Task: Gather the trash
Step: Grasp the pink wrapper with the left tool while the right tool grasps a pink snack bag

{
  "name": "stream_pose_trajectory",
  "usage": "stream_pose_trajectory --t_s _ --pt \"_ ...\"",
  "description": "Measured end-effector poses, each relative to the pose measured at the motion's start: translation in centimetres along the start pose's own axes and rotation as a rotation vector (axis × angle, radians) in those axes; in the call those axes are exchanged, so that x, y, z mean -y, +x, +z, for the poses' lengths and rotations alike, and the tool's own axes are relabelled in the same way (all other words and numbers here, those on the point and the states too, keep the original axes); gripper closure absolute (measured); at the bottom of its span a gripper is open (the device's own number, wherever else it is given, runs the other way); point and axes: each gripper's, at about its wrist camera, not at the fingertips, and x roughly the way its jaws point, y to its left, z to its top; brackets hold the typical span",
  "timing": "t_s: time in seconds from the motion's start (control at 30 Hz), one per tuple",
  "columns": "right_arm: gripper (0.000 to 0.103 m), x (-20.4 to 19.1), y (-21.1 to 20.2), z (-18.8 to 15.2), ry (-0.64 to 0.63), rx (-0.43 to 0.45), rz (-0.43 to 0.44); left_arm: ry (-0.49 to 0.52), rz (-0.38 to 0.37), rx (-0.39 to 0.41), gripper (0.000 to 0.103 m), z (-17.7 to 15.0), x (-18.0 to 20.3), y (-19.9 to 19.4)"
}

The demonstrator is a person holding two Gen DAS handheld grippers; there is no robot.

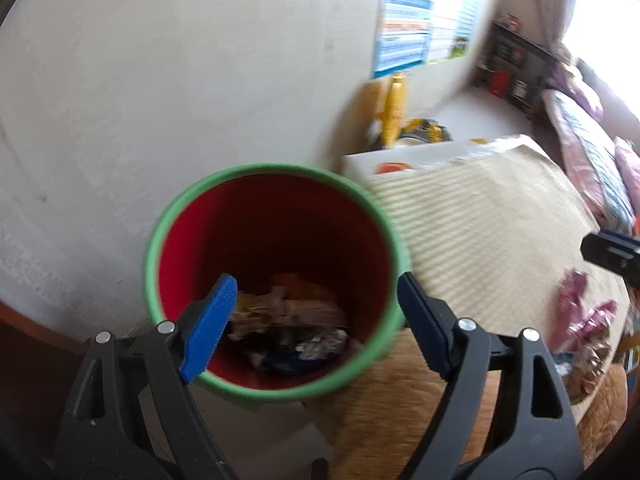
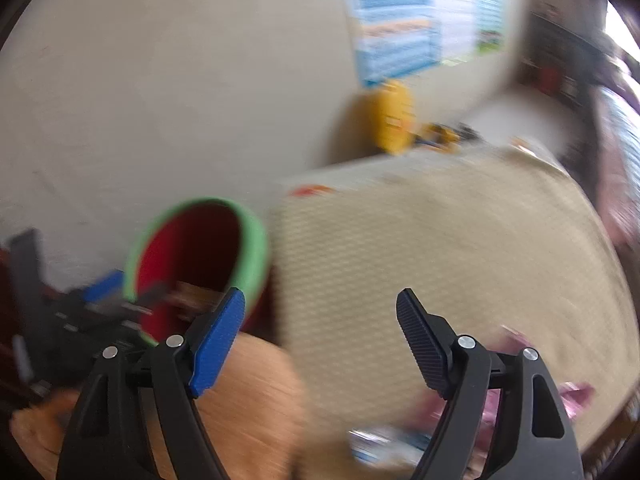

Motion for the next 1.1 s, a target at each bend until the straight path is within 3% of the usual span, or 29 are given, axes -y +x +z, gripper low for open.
stream_pose_trajectory --t_s 0.13,0.27,0.4,0.57,0.63,0.67,0.7,0.87,1.0,1.07,1.1 --pt "0.024 8.3 -1.5 -3.1 0.198 -0.016 -0.117 0.070 -0.062 -0.005 0.024 -0.3 4.1 -0.5" --pt "0.023 15.3 -2.9 -7.6 0.428 -0.055 -0.162 0.129 -0.118 -0.009 0.024 -0.6 7.5 -1.0" --pt "0.022 18.1 -2.3 -11.6 0.558 -0.116 -0.105 0.195 -0.150 -0.016 0.024 -1.1 11.2 -1.3" --pt "0.023 18.7 -0.6 -11.9 0.609 -0.119 0.017 0.304 -0.168 -0.021 0.024 -2.3 15.4 -1.7" --pt "0.041 18.6 -0.4 -10.9 0.536 -0.083 0.003 0.337 -0.184 -0.023 0.024 -2.6 16.8 -1.7" --pt "0.063 18.4 -0.2 -10.4 0.498 -0.070 -0.019 0.345 -0.191 -0.024 0.024 -2.7 17.5 -1.7" --pt "0.077 18.4 -0.1 -10.0 0.471 -0.058 -0.034 0.358 -0.208 -0.027 0.024 -2.7 18.4 -1.6" --pt "0.082 19.1 0.2 -10.4 0.471 -0.022 -0.019 0.423 -0.290 -0.061 0.024 -2.7 22.6 0.1" --pt "0.082 20.3 -0.3 -11.4 0.503 -0.005 -0.032 0.461 -0.340 -0.144 0.027 -3.4 25.6 2.5" --pt "0.082 20.3 -0.3 -11.5 0.521 -0.004 -0.033 0.494 -0.321 -0.194 0.051 -4.1 27.1 4.2" --pt "0.082 20.4 -0.6 -11.8 0.524 -0.001 -0.038 0.507 -0.305 -0.215 0.057 -4.4 27.6 4.9"
